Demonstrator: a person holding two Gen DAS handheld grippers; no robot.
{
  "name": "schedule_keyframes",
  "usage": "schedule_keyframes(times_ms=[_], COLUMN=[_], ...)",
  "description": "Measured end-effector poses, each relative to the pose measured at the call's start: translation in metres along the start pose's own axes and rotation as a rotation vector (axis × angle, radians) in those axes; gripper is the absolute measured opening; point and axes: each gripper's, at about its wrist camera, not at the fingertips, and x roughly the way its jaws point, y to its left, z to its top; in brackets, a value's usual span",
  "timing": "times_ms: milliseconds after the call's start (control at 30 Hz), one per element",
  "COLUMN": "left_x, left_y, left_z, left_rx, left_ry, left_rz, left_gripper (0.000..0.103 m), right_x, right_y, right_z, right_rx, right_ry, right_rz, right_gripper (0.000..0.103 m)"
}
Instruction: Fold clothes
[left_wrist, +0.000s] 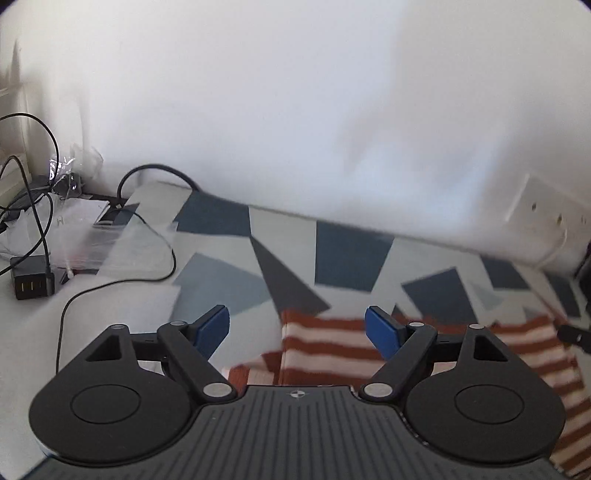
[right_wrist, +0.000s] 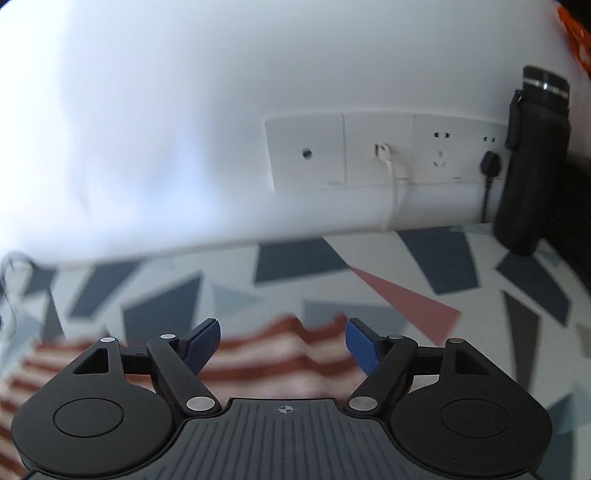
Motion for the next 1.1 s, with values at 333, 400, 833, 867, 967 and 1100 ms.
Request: schedule_keyframes(times_ms=[333, 400, 833, 867, 967, 1100], left_x=[-0.004, -0.005, 0.001, 0.000, -0.002, -0.004], left_y=[0.016, 0.018, -0.001, -0.003, -0.006, -0.011], left_z=[-0.042, -0.048, -0.056, -0.057, -0.059, -0.062], left_rx=[-0.046, -0.061, -0.009, -0.015, -0.026, -0.027], left_ry=[0.161, 0.187, 0.263, 0.261, 0.255, 0.247], left_rz=[-0.012, -0.006, 0.040, 0.045, 0.058, 0.065], left_gripper=[0.089, 0.091, 0.103, 0.103, 0.103, 0.103], right_x=[-0.005, 0.001, -0.006, -0.006, -0.009, -0.015], right_y=[-0.048, -0.059, -0.050, -0.043, -0.031, -0.025], right_z=[-0.030, -0.031, -0.061, -0.064, -0.073, -0.082], right_rx=[0.126, 0.191, 0.113, 0.083, 0.057, 0.050], right_ry=[0.099, 0.143, 0.255, 0.247, 0.200, 0.155], right_rz=[-0.030, -0.031, -0.004, -0.015, -0.023, -0.027], right_gripper=[0.072, 0.072, 0.102, 0.102, 0.102, 0.102])
